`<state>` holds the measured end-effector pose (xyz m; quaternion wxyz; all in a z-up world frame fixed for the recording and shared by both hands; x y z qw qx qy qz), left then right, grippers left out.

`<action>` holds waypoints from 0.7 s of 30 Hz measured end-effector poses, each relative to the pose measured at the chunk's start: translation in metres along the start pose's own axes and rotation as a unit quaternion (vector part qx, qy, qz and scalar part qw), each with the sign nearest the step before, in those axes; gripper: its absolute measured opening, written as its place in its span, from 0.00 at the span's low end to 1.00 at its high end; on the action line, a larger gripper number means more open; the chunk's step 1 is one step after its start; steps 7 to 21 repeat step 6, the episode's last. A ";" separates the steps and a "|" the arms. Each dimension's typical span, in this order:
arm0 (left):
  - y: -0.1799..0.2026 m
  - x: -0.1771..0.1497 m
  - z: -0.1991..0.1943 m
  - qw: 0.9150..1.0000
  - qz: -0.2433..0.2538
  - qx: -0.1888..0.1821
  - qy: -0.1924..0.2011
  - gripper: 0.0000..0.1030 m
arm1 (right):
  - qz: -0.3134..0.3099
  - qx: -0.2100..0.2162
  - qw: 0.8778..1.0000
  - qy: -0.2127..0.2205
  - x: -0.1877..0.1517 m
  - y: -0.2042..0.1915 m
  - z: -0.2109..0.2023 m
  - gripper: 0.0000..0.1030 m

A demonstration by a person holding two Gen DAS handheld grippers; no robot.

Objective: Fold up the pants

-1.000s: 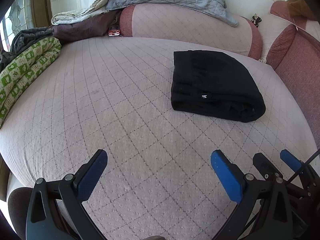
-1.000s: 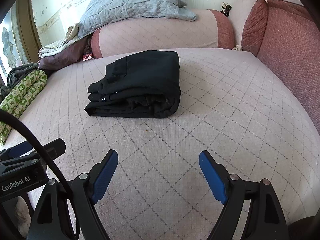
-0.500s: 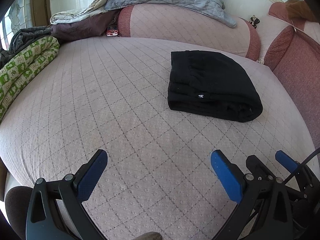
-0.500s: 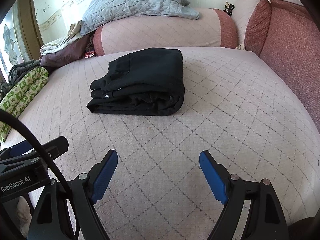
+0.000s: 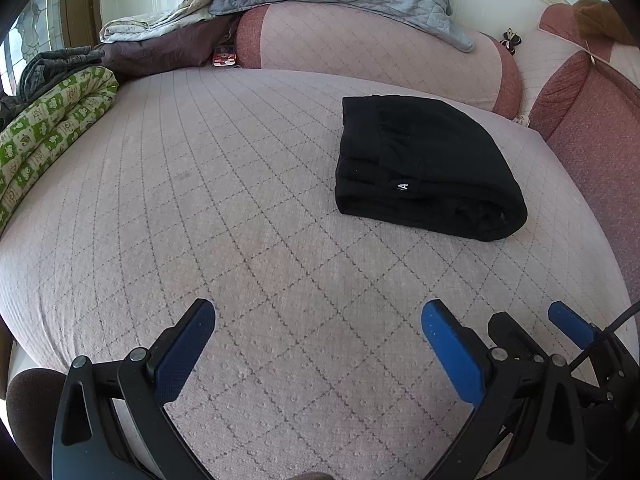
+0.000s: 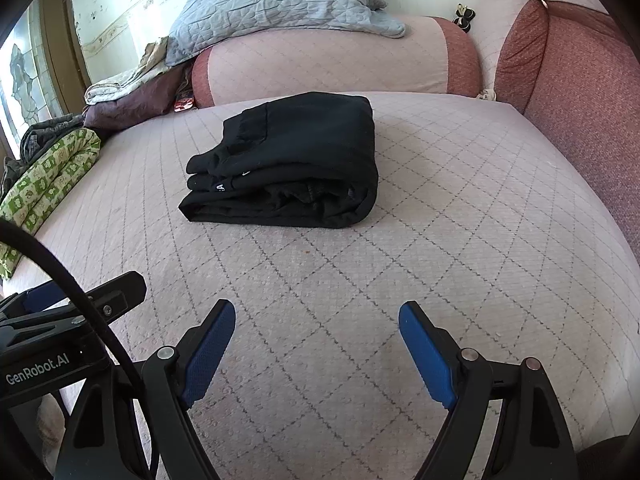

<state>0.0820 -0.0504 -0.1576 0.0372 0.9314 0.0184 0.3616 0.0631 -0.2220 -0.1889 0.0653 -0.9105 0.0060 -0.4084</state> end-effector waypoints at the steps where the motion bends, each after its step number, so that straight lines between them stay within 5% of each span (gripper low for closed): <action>1: 0.000 0.000 0.000 1.000 0.001 0.002 0.001 1.00 | 0.001 0.000 1.000 0.000 0.000 0.000 0.000 0.86; 21: 0.000 0.000 0.004 1.000 0.004 0.008 -0.004 1.00 | 0.006 0.003 1.000 -0.002 -0.001 0.001 0.002 0.86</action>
Point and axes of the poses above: each gripper's, at about its wrist camera, not at the fingertips, and z roughly the way its jaws point, y to its right, x to its top, the point moved 7 cm from there along z, roughly the way its jaws point, and after that the axes turned 4 degrees about y, right-handed, at the moved point
